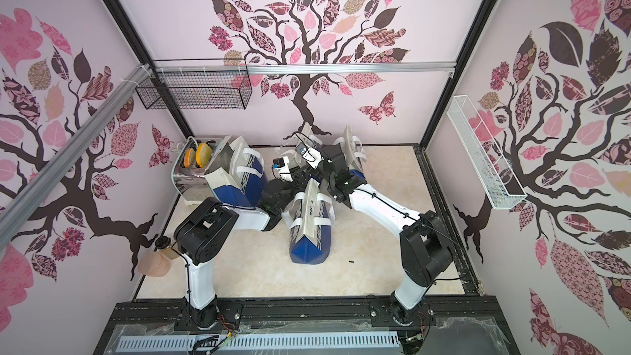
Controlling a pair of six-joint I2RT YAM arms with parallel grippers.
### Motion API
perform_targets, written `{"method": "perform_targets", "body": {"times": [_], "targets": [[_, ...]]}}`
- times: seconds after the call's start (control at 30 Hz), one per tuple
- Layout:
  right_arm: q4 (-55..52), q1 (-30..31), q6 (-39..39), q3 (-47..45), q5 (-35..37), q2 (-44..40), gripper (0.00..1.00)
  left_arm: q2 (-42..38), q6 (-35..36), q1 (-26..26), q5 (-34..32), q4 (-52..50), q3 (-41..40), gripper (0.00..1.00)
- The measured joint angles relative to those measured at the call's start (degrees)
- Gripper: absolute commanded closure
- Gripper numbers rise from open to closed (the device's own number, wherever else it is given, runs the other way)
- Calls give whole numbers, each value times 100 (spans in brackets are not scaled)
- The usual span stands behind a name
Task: Open the takeout bag
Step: Open the takeout bag at the center of the board.
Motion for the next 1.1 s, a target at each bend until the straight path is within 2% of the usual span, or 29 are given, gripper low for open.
{"method": "perform_targets", "body": {"times": [0.27, 0.57, 0.9, 1.1], "targets": [[26, 216, -205, -166, -302, 2, 39, 4, 13, 2, 2, 0, 0, 82], [116, 308, 13, -170, -634, 22, 39, 4, 76, 2, 7, 0, -2, 85], [365, 341, 20, -164, -439, 385, 45, 4, 160, 2, 85, 28, -85, 89], [546, 345, -72, -164, -168, 474, 53, -11, 162, 2, 98, 105, -177, 91]]}}
